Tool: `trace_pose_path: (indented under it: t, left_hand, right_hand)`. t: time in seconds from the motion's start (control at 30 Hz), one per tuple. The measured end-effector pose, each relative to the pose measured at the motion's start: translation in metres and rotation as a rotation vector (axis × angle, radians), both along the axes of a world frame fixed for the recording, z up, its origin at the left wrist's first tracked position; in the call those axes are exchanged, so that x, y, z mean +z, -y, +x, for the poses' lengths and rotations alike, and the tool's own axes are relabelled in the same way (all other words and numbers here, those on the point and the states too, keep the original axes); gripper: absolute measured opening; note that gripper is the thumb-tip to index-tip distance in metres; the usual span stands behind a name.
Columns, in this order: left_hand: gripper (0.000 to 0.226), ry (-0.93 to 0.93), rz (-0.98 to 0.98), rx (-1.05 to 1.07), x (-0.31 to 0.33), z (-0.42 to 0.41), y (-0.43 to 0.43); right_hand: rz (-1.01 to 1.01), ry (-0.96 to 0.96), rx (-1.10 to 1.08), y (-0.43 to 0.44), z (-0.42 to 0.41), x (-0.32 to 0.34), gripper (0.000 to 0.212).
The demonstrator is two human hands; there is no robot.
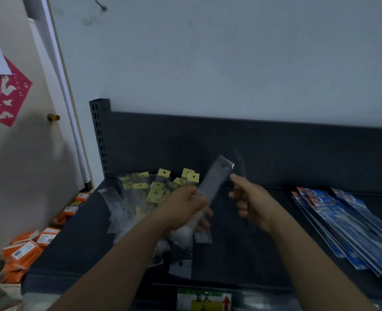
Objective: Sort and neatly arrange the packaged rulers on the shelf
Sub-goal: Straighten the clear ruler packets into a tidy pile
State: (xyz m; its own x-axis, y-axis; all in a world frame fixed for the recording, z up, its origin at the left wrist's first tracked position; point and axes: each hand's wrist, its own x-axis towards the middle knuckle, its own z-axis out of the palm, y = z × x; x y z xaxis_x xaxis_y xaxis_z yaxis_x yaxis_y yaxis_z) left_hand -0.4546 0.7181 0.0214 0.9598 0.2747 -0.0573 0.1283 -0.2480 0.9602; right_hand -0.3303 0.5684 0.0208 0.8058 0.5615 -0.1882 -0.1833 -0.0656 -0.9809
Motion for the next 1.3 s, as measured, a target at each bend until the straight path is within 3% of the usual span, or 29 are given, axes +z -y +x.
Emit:
trace_pose_path:
  t: [0.07, 0.17, 0.27, 0.37, 0.57, 0.73, 0.9, 1.3]
  left_hand:
    - [0.012, -0.011, -0.168, 0.08, -0.007, 0.003, 0.007]
    - [0.02, -0.06, -0.28, 0.146, -0.019, 0.012, 0.021]
    - [0.022, -0.075, -0.316, 0.145, -0.025, 0.017, 0.034]
    - [0.015, -0.078, -0.307, 0.173, -0.028, 0.023, 0.045]
    - [0.018, -0.089, -0.213, 0.2, -0.041, 0.041, 0.066]
    - [0.02, -0.076, -0.401, 0.127, -0.041, 0.049, 0.089]
    - [0.017, 0.028, -0.361, 0.156, -0.044, 0.066, 0.112]
    - [0.013, 0.233, -0.618, 0.294, -0.016, 0.083, 0.107]
  right_hand:
    - [-0.004, -0.096, -0.047, 0.0, -0.002, -0.008, 0.036]
    - [0.034, -0.146, -0.073, -0.001, -0.009, -0.019, 0.017]
    - [-0.037, -0.064, 0.003, 0.003, -0.02, -0.025, 0.013]
    - [0.006, -0.098, 0.033, 0.011, -0.021, -0.031, 0.016]
    - [-0.138, 0.029, -0.02, 0.033, -0.013, -0.042, 0.011]
    - [-0.14, 0.12, -0.134, 0.059, -0.004, -0.045, 0.006]
    - [-0.077, 0.072, -0.102, 0.079, -0.003, -0.045, 0.01]
    - [-0.076, 0.113, 0.163, 0.102, 0.006, -0.043, 0.009]
